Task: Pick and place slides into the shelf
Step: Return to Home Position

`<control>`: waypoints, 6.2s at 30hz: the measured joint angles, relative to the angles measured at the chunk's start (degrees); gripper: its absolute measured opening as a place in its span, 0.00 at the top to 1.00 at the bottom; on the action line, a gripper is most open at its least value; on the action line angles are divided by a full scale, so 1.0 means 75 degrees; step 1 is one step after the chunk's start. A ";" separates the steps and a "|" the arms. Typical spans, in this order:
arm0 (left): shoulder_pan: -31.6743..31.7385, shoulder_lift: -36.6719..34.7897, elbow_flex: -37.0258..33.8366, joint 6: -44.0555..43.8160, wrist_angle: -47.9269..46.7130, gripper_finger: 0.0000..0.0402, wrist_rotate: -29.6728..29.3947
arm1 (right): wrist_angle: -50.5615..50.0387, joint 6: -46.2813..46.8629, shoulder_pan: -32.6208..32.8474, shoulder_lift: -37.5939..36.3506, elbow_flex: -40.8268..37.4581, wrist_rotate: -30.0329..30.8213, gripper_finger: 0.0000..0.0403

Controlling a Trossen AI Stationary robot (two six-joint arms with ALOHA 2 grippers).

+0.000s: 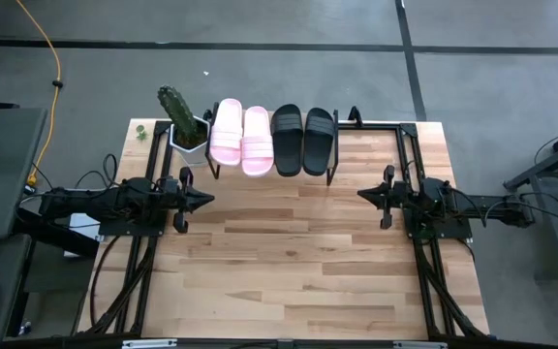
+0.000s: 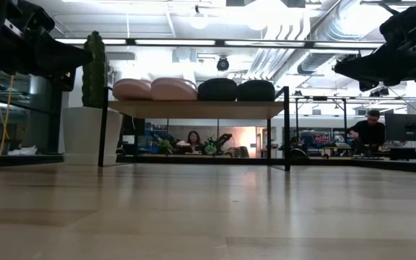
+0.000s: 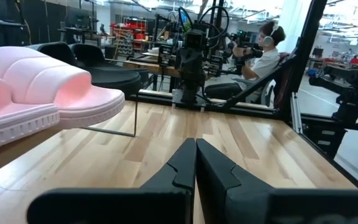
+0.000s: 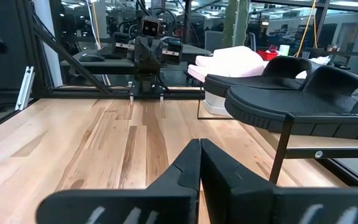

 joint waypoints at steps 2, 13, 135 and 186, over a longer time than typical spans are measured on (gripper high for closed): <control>-0.0002 0.0000 0.0000 0.0010 -0.0002 1.00 0.0002 | 0.0000 -0.0002 -0.0003 0.0000 0.0000 -0.0006 1.00; -0.0003 0.0154 0.0000 0.1059 -0.0074 1.00 0.0842 | 0.0000 -0.0020 -0.0003 0.0000 0.0000 -0.0012 1.00; -0.0002 0.0405 0.0000 0.1199 -0.0102 1.00 0.0541 | -0.0007 0.0326 -0.0004 -0.0003 0.0000 -0.0009 1.00; -0.0002 0.0405 0.0000 0.1201 -0.0102 1.00 0.0541 | -0.0006 0.0326 -0.0003 -0.0003 0.0000 -0.0009 1.00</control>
